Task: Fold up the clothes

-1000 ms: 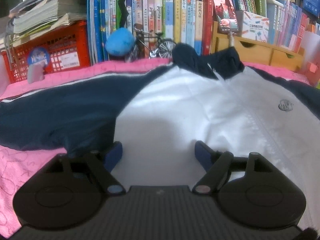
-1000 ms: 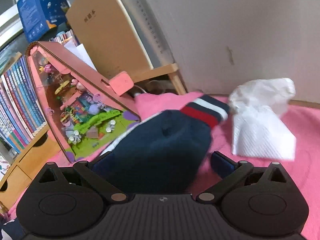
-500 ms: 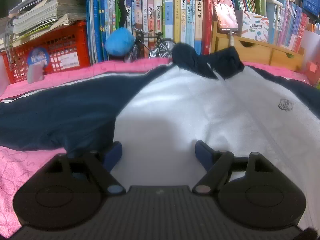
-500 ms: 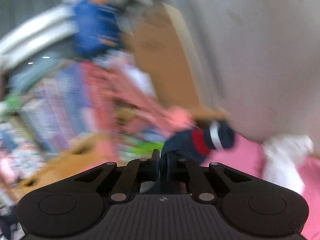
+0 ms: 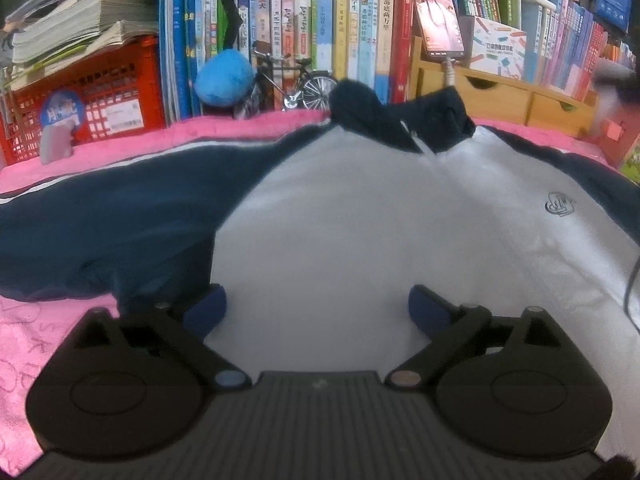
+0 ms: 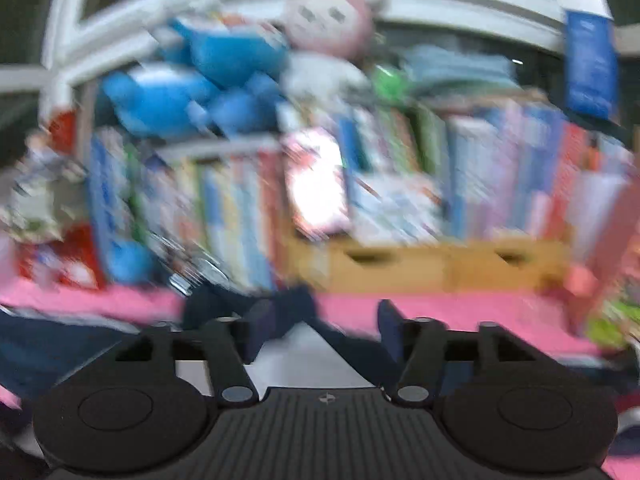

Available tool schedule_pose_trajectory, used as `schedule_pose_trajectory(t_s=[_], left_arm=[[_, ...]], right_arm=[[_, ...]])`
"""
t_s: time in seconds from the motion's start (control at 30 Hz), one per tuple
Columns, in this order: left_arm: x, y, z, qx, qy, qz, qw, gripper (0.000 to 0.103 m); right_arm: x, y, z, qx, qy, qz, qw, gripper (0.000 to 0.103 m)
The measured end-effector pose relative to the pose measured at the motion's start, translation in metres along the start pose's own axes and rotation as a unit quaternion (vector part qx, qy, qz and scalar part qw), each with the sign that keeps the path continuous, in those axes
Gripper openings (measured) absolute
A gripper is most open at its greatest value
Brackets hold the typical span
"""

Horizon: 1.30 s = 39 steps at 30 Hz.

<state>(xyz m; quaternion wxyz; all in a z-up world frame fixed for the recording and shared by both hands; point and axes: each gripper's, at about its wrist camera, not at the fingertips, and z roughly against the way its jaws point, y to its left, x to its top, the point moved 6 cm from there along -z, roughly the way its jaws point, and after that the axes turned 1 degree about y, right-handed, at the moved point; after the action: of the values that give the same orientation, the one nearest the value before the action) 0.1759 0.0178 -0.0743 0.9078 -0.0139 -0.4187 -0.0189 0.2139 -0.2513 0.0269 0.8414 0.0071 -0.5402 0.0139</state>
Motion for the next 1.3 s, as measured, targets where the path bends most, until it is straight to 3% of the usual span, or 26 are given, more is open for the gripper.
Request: schedule_pose_trajectory(t_s=[0.1, 0.17, 0.23, 0.33, 0.43, 0.47, 0.53, 0.57, 0.6, 0.63, 0.73, 0.77, 0.8, 0.83, 0.87, 0.9, 0.97, 1.07, 1.17, 1.3], left_arm=[[0.0, -0.001, 0.0, -0.001, 0.001, -0.002, 1.0, 0.099], [0.0, -0.001, -0.001, -0.001, 0.002, -0.003, 1.0, 0.1], [-0.001, -0.002, -0.001, -0.002, 0.003, -0.005, 1.0, 0.1], [0.0, -0.003, -0.002, -0.001, 0.004, -0.006, 1.0, 0.1], [0.0, -0.004, -0.002, 0.0, 0.004, -0.007, 1.0, 0.1], [0.0, -0.004, -0.002, 0.0, 0.004, -0.007, 1.0, 0.1], [0.0, -0.004, -0.002, 0.0, 0.004, -0.008, 1.0, 0.1], [0.0, -0.004, -0.002, 0.001, 0.004, -0.007, 1.0, 0.1], [0.0, -0.004, -0.002, 0.001, 0.004, -0.007, 1.0, 0.1], [0.0, -0.005, -0.002, 0.001, 0.004, -0.007, 1.0, 0.1], [0.0, -0.004, -0.002, 0.001, 0.004, -0.007, 1.0, 0.1], [0.0, -0.004, -0.002, 0.001, 0.004, -0.007, 1.0, 0.1], [0.0, -0.005, -0.003, 0.001, 0.004, -0.007, 1.0, 0.1], [0.0, -0.005, -0.003, 0.001, 0.004, -0.007, 1.0, 0.1], [0.0, -0.005, -0.003, 0.001, 0.004, -0.007, 1.0, 0.1], [0.0, -0.005, -0.003, 0.001, 0.004, -0.007, 1.0, 0.1], [-0.001, -0.005, -0.003, 0.001, 0.004, -0.007, 1.0, 0.1], [0.0, -0.005, -0.003, 0.001, 0.004, -0.006, 1.0, 0.1], [0.0, -0.005, -0.003, 0.002, 0.004, -0.006, 1.0, 0.1], [0.0, -0.005, -0.003, 0.002, 0.004, -0.006, 1.0, 0.101]], right_arm=[[-0.02, -0.063, -0.005, -0.106, 0.017, -0.002, 0.994, 0.075], [-0.023, -0.114, -0.005, -0.193, 0.024, 0.01, 0.981, 0.076], [-0.033, -0.157, -0.008, -0.233, 0.042, 0.006, 0.972, 0.081], [-0.052, -0.224, -0.009, -0.233, 0.071, -0.094, 0.965, 0.086], [-0.068, -0.27, -0.018, -0.187, 0.077, -0.235, 0.951, 0.093], [-0.071, -0.278, -0.026, -0.169, 0.086, -0.259, 0.947, 0.089], [-0.072, -0.286, -0.044, -0.163, 0.114, -0.279, 0.94, 0.044], [-0.07, -0.286, -0.05, -0.176, 0.128, -0.283, 0.934, 0.034], [-0.061, -0.28, -0.053, -0.185, 0.128, -0.271, 0.936, 0.03], [-0.049, -0.267, -0.054, -0.174, 0.119, -0.242, 0.947, 0.029], [-0.016, -0.203, -0.044, -0.062, 0.072, -0.122, 0.988, 0.028], [-0.01, -0.184, -0.032, -0.008, 0.05, -0.092, 0.994, 0.031], [-0.004, -0.164, -0.019, 0.049, 0.027, -0.064, 0.996, 0.041], [0.0, -0.145, -0.005, 0.106, 0.003, -0.035, 0.994, 0.053], [0.002, -0.139, 0.004, 0.106, -0.011, -0.023, 0.994, 0.087], [0.002, -0.136, 0.011, 0.095, -0.024, -0.016, 0.995, 0.102], [-0.001, -0.133, 0.017, 0.074, -0.03, -0.004, 0.997, 0.103], [-0.018, -0.134, 0.006, 0.058, 0.012, 0.01, 0.998, 0.103], [-0.043, -0.113, 0.004, 0.095, 0.052, 0.039, 0.993, 0.103], [-0.07, -0.051, 0.003, 0.147, 0.075, 0.121, 0.979, 0.103]])
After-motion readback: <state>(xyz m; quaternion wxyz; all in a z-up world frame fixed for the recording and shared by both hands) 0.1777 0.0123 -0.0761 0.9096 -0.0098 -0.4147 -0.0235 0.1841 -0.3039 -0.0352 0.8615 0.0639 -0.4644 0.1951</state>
